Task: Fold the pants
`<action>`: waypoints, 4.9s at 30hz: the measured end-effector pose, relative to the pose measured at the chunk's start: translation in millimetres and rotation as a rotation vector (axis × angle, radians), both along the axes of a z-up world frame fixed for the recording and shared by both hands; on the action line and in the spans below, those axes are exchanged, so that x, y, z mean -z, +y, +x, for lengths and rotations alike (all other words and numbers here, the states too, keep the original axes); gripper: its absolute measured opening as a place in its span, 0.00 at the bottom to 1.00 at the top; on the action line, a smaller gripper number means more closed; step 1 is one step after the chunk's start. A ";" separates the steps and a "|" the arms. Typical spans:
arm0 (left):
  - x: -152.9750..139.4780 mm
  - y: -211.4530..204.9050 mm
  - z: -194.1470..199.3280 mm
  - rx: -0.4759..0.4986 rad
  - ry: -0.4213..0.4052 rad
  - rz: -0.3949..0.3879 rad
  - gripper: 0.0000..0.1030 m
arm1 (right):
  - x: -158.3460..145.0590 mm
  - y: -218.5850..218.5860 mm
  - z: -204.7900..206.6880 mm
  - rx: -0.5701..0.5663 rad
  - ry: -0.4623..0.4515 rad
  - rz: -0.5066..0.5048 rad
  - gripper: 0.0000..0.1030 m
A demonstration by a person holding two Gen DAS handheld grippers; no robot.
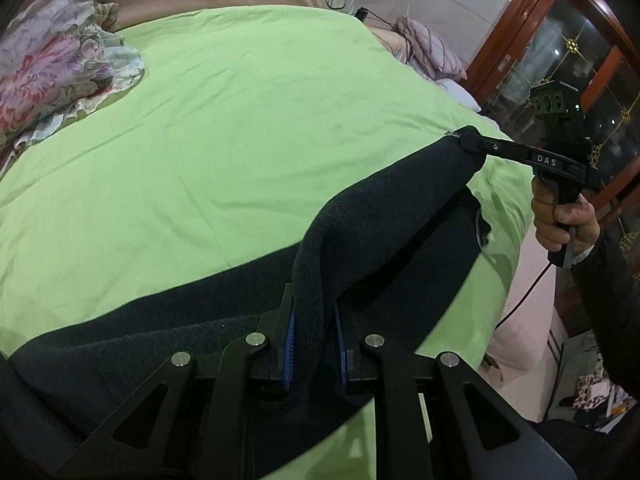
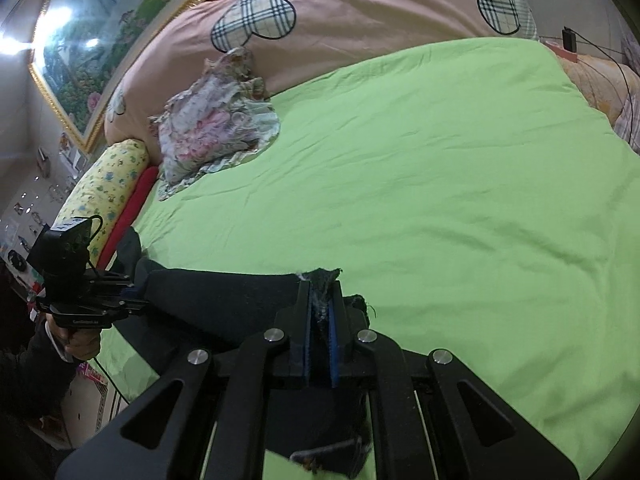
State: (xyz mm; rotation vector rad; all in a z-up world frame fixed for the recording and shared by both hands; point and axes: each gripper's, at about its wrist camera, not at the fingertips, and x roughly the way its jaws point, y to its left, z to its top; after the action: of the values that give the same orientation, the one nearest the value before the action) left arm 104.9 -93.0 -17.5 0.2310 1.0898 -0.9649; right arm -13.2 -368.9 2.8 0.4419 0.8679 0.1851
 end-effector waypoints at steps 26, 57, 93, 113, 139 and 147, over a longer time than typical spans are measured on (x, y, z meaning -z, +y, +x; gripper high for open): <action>23.7 2.7 -68.4 0.039 -0.082 0.037 0.52 | 27.6 6.2 -81.4 0.128 0.076 -0.025 0.15; -18.2 191.7 -6.2 -0.612 -0.041 -0.048 0.68 | -9.4 165.2 -30.8 -0.117 -0.077 0.078 0.58; 21.8 225.8 121.5 -0.998 0.044 0.378 0.75 | 66.2 393.8 77.9 -0.576 0.065 0.187 0.41; 18.7 337.6 22.6 -1.081 0.095 -0.226 0.08 | 52.0 414.5 52.0 -0.668 -0.026 0.006 0.06; 52.7 410.5 -51.1 -1.198 0.117 -0.258 0.43 | 42.1 379.9 70.2 -0.460 0.068 0.036 0.57; 51.9 420.9 -37.7 -1.235 0.118 -0.273 0.53 | 42.1 328.9 119.0 -0.278 0.077 0.156 0.57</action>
State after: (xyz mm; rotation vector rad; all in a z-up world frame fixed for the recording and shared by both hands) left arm 67.2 327.9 -69.4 -0.6791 0.9432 0.0080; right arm 105.8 -40.0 -39.3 0.4748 0.9928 0.4971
